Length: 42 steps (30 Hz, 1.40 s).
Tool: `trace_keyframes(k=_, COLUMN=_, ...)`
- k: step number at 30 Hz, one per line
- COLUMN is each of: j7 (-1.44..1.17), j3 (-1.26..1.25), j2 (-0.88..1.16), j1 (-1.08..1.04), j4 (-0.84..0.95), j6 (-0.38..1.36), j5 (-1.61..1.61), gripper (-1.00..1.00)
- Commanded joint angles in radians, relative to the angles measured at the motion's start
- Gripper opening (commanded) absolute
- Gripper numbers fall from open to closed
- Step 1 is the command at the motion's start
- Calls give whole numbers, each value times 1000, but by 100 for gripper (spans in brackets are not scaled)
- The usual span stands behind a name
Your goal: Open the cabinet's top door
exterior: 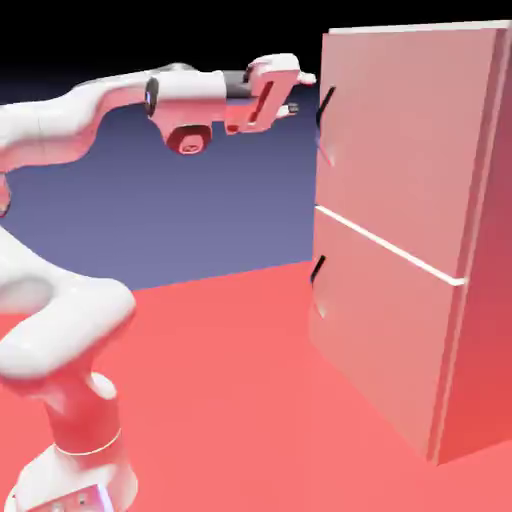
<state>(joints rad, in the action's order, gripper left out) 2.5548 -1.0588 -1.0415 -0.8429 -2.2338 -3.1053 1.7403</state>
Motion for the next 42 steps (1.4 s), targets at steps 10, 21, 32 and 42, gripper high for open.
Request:
trace_keyframes(k=10, j7=342, j3=-210, j2=-92, j1=-199, j4=135, j6=-1, j5=336, gripper=0)
trace_keyframes(k=21, j7=336, j3=-133, j2=-256, j1=-245, j4=66, j6=248, j5=443, gripper=-100)
trace_keyframes(k=32, j7=342, j3=75, j2=-566, j1=-109, j4=-289, j6=711, j5=509, gripper=-100)
trace_keyframes(k=42, j7=266, j3=322, j2=-721, j1=-40, j4=-582, j6=1139, j5=450, gripper=-100)
